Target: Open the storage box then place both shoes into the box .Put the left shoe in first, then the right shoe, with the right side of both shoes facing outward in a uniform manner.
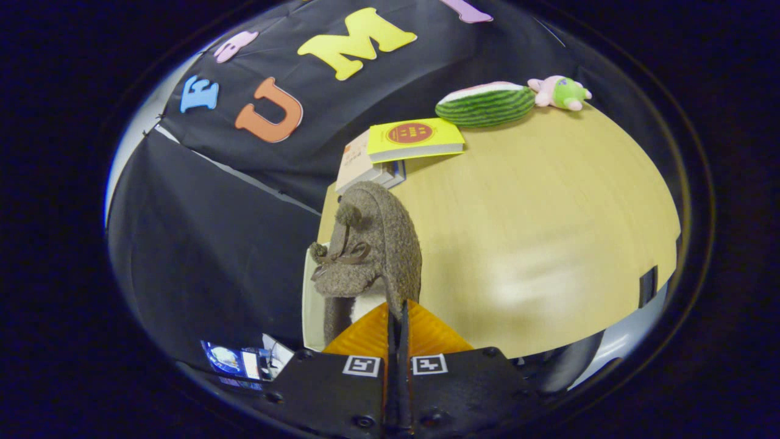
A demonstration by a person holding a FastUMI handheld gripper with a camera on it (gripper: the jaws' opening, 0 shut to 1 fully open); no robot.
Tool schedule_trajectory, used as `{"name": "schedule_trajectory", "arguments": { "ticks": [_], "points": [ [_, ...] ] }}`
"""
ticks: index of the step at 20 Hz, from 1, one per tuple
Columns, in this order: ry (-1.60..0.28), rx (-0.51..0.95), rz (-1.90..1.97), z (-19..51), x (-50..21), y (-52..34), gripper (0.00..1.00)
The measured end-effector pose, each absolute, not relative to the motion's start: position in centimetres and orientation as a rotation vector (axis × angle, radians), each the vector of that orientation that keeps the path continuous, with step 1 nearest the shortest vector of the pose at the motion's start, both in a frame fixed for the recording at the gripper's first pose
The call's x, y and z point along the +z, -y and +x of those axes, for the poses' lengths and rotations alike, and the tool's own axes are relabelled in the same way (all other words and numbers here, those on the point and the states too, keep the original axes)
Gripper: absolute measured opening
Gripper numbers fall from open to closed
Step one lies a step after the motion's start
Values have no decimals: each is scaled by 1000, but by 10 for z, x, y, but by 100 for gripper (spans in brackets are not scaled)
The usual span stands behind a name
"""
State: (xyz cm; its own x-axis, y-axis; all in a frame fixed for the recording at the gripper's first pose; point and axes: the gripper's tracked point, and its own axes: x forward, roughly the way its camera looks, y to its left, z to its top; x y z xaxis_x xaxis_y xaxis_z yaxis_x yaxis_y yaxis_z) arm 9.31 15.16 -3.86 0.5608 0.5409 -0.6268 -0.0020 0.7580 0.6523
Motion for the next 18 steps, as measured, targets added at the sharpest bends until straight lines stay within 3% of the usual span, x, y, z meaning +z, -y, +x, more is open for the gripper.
{"name": "schedule_trajectory", "arguments": {
  "ticks": [4,10,18],
  "points": [
    [-927,337,718,93,-22,-200,6],
    [-991,299,713,92,-53,-258,6],
    [-1032,224,708,105,-93,-269,6]
  ]
}}
